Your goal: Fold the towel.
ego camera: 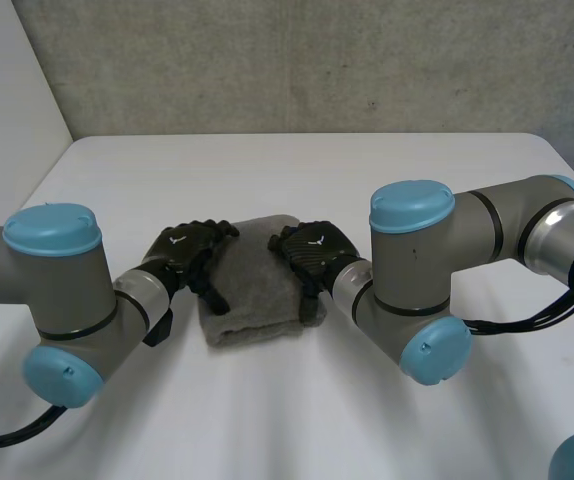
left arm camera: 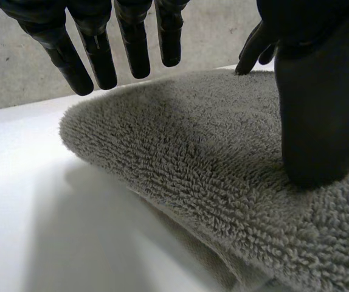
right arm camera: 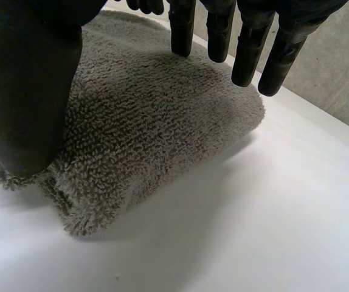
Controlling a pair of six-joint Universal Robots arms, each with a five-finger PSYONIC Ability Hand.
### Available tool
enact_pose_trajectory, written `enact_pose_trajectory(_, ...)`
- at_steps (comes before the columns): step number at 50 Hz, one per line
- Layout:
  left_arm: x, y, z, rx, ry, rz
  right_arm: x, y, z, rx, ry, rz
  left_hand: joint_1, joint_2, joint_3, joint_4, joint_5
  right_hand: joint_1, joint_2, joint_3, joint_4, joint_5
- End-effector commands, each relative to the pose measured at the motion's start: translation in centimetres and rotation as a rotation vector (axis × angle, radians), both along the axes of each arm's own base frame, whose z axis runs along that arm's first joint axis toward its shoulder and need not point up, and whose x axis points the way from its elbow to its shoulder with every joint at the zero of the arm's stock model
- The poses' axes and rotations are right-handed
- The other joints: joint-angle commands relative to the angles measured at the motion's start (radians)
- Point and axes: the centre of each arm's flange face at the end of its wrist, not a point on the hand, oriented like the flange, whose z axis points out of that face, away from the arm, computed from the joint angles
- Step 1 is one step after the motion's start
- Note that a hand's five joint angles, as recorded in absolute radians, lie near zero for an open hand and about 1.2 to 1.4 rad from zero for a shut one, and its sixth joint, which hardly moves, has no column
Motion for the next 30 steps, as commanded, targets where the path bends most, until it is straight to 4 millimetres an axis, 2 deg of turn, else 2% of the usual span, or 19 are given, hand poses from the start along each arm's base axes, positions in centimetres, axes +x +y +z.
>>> enact_pose_trajectory(1,-0.4,0.7,1.0,-0.011,0.002,-0.018,-0.1,-0.2,1.7,-0.019,-0.023,-0.007,-0.075,-0.069,-0.06,-0.067,-0.209,-0.041,-0.055,-0.064,-0.073,-0.055)
enact_pose_trajectory(3,-0.7,0.9,1.6,-0.025,0.009,-0.027,-0.5,-0.2,4.4,-0.054,-0.067,-0.019,-0.075,-0.069,-0.06,-0.067,-0.209,-0.041,-0.055,-0.064,-0.073,-0.055)
enact_pose_trajectory(4,-0.9,1.2,2.6,-0.044,0.015,-0.034,-0.5,-0.2,4.4,-0.054,-0.067,-0.019,-0.08,-0.075,-0.065,-0.073,-0.215,-0.041,-0.055,-0.064,-0.073,-0.055)
enact_pose_trajectory(5,-0.8,1.3,3.9,-0.071,0.025,-0.028,-0.8,-0.3,6.0,-0.071,-0.097,-0.031,-0.083,-0.078,-0.068,-0.076,-0.218,-0.041,-0.055,-0.064,-0.073,-0.055)
enact_pose_trajectory(6,-0.8,1.3,3.9,-0.071,0.025,-0.028,-1.2,-0.4,7.4,-0.084,-0.129,-0.044,-0.083,-0.078,-0.068,-0.076,-0.218,-0.041,-0.055,-0.064,-0.073,-0.055)
enact_pose_trajectory(7,-0.8,1.4,5.8,-0.116,0.044,-0.024,-1.2,-0.4,7.5,-0.084,-0.13,-0.044,-0.092,-0.087,-0.077,-0.085,-0.227,-0.041,-0.055,-0.064,-0.073,-0.055)
enact_pose_trajectory(8,-0.8,1.4,5.8,-0.117,0.044,-0.024,-1.7,-0.6,9.1,-0.096,-0.167,-0.063,-0.092,-0.087,-0.077,-0.085,-0.227,-0.041,-0.055,-0.064,-0.073,-0.055)
enact_pose_trajectory(9,-0.7,1.5,7.5,-0.16,0.063,-0.019,-1.7,-0.6,9.1,-0.096,-0.167,-0.064,-0.098,-0.093,-0.083,-0.091,-0.233,-0.041,-0.055,-0.064,-0.073,-0.055)
enact_pose_trajectory(10,-0.7,1.5,7.6,-0.161,0.063,-0.019,-2.5,-0.7,10.8,-0.109,-0.21,-0.09,-0.098,-0.093,-0.083,-0.091,-0.233,-0.041,-0.055,-0.064,-0.073,-0.055)
enact_pose_trajectory(11,-0.5,1.7,9.6,-0.213,0.084,-0.013,-2.5,-0.7,10.8,-0.109,-0.211,-0.09,-0.11,-0.104,-0.095,-0.103,-0.244,-0.041,-0.055,-0.064,-0.073,-0.055)
enact_pose_trajectory(13,0.1,2.2,13.9,-0.316,0.133,-0.001,-4.2,-1.0,13.2,-0.123,-0.27,-0.146,-0.11,-0.104,-0.095,-0.103,-0.244,-0.041,-0.055,-0.064,-0.073,-0.055)
enact_pose_trajectory(14,0.1,2.2,13.9,-0.317,0.133,-0.001,-4.2,-1.0,13.2,-0.123,-0.27,-0.147,-0.11,-0.104,-0.095,-0.103,-0.244,-0.041,-0.055,-0.064,-0.073,-0.055)
enact_pose_trajectory(15,0.4,2.7,15.4,-0.345,0.145,0.005,-5.1,-1.1,14.3,-0.136,-0.292,-0.183,-0.11,-0.104,-0.095,-0.103,-0.244,-0.041,-0.055,-0.064,-0.073,-0.055)
enact_pose_trajectory(16,0.5,2.7,15.4,-0.345,0.145,0.005,-5.9,-1.1,15.2,-0.15,-0.307,-0.217,-0.11,-0.104,-0.095,-0.103,-0.244,-0.041,-0.055,-0.064,-0.073,-0.055)
enact_pose_trajectory(18,1.1,3.4,17.9,-0.386,0.162,0.027,-6.6,-1.2,15.8,-0.163,-0.313,-0.248,-0.113,-0.107,-0.098,-0.106,-0.247,-0.041,-0.055,-0.064,-0.073,-0.055)
enact_pose_trajectory(19,1.1,3.4,17.9,-0.386,0.162,0.027,-6.6,-1.2,15.8,-0.163,-0.313,-0.249,-0.113,-0.107,-0.098,-0.106,-0.247,-0.041,-0.055,-0.064,-0.073,-0.055)
enact_pose_trajectory(21,1.8,3.8,19.6,-0.399,0.163,0.072,-7.8,-1.3,16.6,-0.183,-0.314,-0.306,-0.133,-0.128,-0.118,-0.126,-0.268,-0.041,-0.055,-0.064,-0.073,-0.055)
enact_pose_trajectory(23,2.2,3.8,19.9,-0.393,0.156,0.101,-8.2,-1.3,16.7,-0.189,-0.311,-0.33,-0.133,-0.128,-0.118,-0.126,-0.268,-0.041,-0.055,-0.064,-0.073,-0.055)
enact_pose_trajectory(30,3.3,3.8,20.0,-0.369,0.121,0.19,-9.3,-0.7,16.8,-0.194,-0.29,-0.39,-0.136,-0.131,-0.121,-0.129,-0.271,-0.041,-0.055,-0.064,-0.073,-0.055)
